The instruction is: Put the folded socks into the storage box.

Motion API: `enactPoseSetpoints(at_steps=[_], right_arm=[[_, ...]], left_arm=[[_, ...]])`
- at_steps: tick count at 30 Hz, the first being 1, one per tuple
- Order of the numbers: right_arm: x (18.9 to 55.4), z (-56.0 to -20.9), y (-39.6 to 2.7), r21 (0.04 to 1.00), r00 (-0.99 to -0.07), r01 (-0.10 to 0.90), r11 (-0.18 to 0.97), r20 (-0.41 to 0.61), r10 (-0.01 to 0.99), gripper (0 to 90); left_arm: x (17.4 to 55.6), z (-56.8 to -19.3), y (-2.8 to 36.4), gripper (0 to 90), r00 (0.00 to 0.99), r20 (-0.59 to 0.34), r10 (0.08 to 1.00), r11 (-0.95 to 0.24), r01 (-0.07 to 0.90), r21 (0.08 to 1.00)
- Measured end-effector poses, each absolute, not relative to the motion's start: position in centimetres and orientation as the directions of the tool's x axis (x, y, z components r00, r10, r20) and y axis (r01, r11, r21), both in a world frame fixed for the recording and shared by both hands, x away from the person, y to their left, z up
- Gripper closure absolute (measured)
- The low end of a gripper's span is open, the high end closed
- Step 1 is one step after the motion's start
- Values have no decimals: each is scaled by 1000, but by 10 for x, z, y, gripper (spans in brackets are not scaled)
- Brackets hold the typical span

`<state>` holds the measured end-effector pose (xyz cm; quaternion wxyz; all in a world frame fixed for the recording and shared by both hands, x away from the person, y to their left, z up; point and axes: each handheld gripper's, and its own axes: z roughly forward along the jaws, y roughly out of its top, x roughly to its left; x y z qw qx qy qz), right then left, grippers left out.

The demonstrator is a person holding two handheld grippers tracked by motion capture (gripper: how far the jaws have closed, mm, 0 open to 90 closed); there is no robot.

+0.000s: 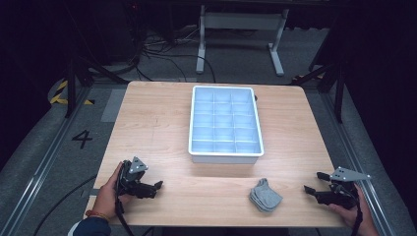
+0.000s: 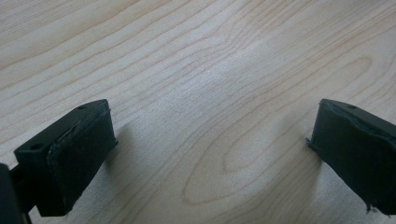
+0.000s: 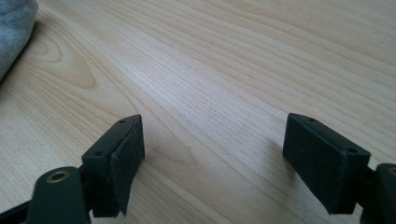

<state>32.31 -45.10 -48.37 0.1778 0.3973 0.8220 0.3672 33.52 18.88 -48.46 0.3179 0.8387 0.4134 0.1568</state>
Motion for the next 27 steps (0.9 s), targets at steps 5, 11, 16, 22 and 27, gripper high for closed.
enactPoseSetpoints(at_steps=[5,11,16,22,27], right_arm=[[323,-484,-451,745,-619,523,415,-3,785,206],[324,-484,-450,743,-615,526,414,-3,788,202],[328,-482,-451,731,-618,536,423,-1,786,204],[332,-480,-452,714,-643,536,451,-1,766,173],[340,-477,-448,694,-679,539,478,22,734,186]], left_arm=[[336,-485,190,1,614,-5,789,-457,592,664],[332,-485,191,2,597,-11,802,-443,608,659],[329,-485,191,4,590,-8,807,-438,609,661],[326,-484,192,9,595,2,804,-449,604,658],[327,-484,192,5,603,4,797,-454,596,663]])
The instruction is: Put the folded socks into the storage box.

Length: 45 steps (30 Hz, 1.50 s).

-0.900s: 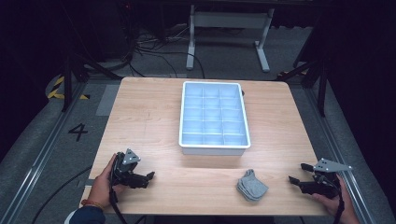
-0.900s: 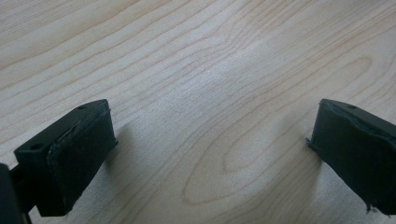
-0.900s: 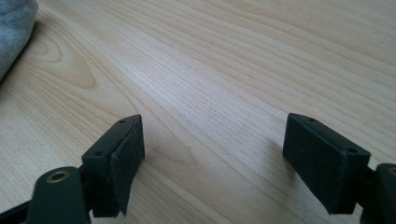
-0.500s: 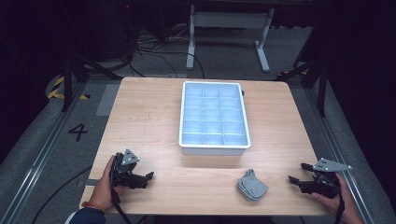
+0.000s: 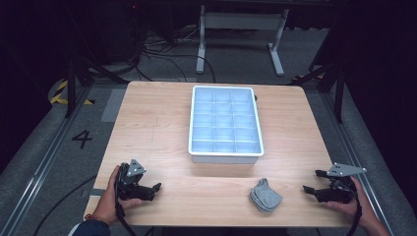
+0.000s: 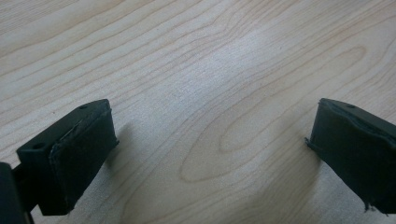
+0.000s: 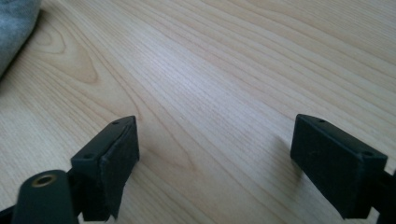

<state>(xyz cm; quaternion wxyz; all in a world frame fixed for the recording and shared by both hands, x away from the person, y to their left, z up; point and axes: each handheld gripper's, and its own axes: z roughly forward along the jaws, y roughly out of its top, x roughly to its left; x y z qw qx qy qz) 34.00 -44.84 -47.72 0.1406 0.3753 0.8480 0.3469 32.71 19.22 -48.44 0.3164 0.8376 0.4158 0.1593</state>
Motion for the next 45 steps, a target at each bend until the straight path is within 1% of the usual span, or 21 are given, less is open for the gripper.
enactPoseSetpoints(at_steps=[1,2,3,5,9,12,14,21,31,35,40,42,45], right_arm=[[344,-474,-447,700,-679,550,456,56,732,198],[345,-471,-444,710,-679,549,442,70,731,206],[346,-468,-441,718,-685,537,443,65,725,225],[345,-460,-434,732,-701,509,453,47,712,237],[342,-446,-412,742,-742,479,469,57,668,238],[341,-442,-402,746,-759,468,474,65,648,239],[338,-440,-388,745,-780,452,490,65,622,238],[333,-441,-353,730,-835,413,544,64,547,237],[330,-455,-321,702,-861,404,586,76,503,225],[329,-461,-316,690,-867,403,601,77,493,206],[329,-470,-310,663,-871,414,623,90,483,156],[327,-472,-310,663,-868,417,622,89,488,149],[325,-475,-308,665,-868,407,626,68,492,88]], left_arm=[[327,-484,192,5,605,7,796,-457,593,663],[327,-484,192,5,604,4,797,-455,596,662],[327,-484,192,5,605,6,796,-456,594,663],[328,-484,193,6,609,12,793,-461,587,665],[328,-484,193,6,608,11,794,-459,588,665],[328,-484,193,6,608,11,794,-460,588,665],[328,-484,193,6,608,10,794,-459,588,666],[328,-484,193,6,608,12,793,-461,588,665],[326,-484,192,6,600,2,800,-450,599,662],[326,-484,193,6,599,3,801,-450,599,663],[325,-485,193,7,595,0,804,-445,600,665],[325,-485,193,7,595,1,803,-445,600,665],[325,-485,193,7,596,1,803,-445,600,665]])
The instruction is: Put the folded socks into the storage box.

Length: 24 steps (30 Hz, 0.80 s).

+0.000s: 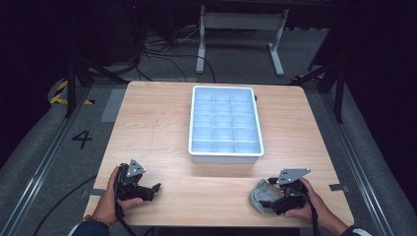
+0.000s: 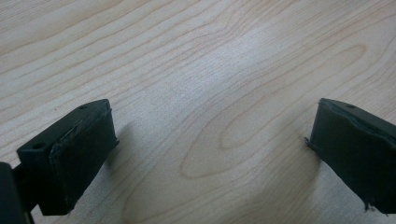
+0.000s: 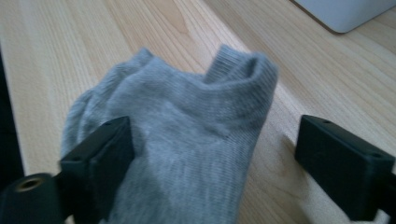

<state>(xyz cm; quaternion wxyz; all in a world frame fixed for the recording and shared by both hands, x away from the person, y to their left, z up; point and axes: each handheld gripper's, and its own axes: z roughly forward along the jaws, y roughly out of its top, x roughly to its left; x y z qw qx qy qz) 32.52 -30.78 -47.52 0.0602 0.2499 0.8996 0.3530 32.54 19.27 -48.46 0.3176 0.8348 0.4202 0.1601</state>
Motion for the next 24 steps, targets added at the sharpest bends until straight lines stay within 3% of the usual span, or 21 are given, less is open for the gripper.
enactPoseSetpoints(at_steps=[4,5,6,7,13,24], right_arm=[[320,-475,-302,657,-887,375,654,51,459,121],[318,-473,-300,658,-901,354,664,51,430,212],[318,-473,-300,658,-901,354,664,51,430,212],[316,-471,-300,655,-914,343,673,67,401,300],[312,-467,-299,654,-937,318,686,109,331,583],[307,-466,-299,676,-961,240,696,65,268,720]], left_arm=[[325,-485,193,7,596,1,803,-446,600,665],[325,-485,193,7,596,1,803,-446,600,665],[325,-485,193,7,596,1,803,-446,599,665],[325,-485,193,7,596,1,803,-446,599,665],[325,-485,193,7,595,1,803,-445,600,665],[325,-485,193,7,595,0,803,-445,600,665]])
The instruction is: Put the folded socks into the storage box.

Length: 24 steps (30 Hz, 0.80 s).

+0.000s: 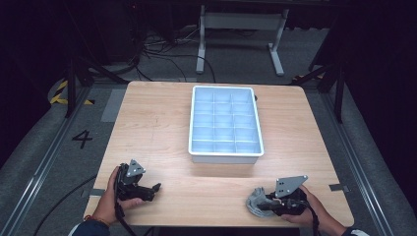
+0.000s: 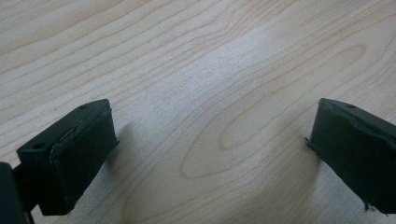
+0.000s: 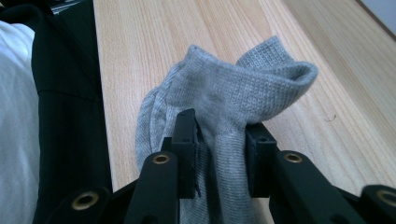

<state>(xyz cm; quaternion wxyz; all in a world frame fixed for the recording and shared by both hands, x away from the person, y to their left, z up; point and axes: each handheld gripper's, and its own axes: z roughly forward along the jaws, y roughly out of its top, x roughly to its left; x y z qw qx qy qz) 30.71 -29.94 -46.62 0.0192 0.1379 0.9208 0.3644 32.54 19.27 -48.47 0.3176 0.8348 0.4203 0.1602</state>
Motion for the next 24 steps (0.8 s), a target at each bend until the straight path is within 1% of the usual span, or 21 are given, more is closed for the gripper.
enactPoseSetpoints(at_steps=[8,15,24], right_arm=[[305,-465,-303,692,-968,199,694,26,251,732],[307,-463,-309,702,-963,208,681,26,268,736],[309,-458,-315,713,-959,198,673,0,283,737]], left_arm=[[325,-485,193,7,596,0,803,-445,600,665],[326,-485,193,7,597,0,802,-446,599,665],[326,-485,193,7,597,0,802,-446,599,665]])
